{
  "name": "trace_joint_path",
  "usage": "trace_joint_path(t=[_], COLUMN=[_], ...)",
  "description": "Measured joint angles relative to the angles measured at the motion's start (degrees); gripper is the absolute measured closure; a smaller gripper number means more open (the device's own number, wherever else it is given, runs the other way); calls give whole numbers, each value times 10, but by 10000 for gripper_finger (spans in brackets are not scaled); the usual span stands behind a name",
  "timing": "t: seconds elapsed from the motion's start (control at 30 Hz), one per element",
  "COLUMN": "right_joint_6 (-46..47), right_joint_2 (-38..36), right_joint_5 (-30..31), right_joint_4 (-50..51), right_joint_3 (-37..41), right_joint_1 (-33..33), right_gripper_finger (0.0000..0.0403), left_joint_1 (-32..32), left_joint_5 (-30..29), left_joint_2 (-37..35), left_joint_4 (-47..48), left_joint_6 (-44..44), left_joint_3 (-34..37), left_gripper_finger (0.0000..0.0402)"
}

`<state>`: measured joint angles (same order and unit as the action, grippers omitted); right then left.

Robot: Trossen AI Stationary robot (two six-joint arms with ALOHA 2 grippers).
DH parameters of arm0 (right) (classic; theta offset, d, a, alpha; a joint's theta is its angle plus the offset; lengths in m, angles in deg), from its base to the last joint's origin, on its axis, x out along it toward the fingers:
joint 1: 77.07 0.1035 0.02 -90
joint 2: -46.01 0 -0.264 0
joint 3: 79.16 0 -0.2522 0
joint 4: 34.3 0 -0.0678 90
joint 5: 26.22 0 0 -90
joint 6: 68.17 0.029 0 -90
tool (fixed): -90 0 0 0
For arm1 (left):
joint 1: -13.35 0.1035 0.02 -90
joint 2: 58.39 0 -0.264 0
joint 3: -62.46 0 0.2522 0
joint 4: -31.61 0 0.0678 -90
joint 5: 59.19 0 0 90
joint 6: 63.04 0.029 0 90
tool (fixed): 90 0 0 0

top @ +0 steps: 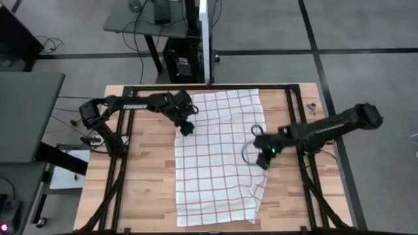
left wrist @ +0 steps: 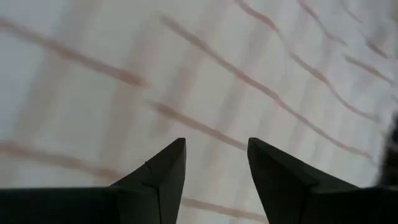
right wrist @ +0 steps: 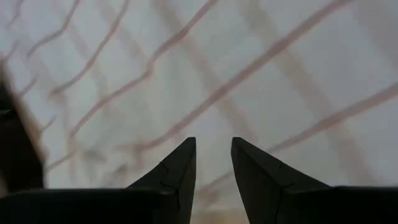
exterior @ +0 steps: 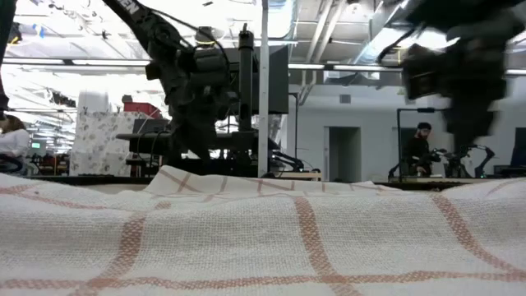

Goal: Roll towel
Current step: Fold the white towel

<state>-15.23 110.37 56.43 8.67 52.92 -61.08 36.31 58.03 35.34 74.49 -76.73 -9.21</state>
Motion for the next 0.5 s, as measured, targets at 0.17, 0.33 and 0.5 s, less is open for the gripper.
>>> trace_joint_path(t=[0.17,0.33,0.5], right_joint_6=[119,175,174], right_joint_2=[30,108,175], right_joint_5=[81,97,107], right_joint_4=[-48,-79,-192], right_joint_3=[3,4,4], right_joint_1=[163,237,248], right_gripper_finger=[305,305,305], left_joint_1=[-71,-100,-127], left_joint_5=[-61,-90,-90], left_joint_2=[1,1,1], left_joint_4=[-12,-50,-74], left_joint_6=[-19,-77,-131], left_joint_3=[3,30,60], left_gripper_finger=[245,245,245])
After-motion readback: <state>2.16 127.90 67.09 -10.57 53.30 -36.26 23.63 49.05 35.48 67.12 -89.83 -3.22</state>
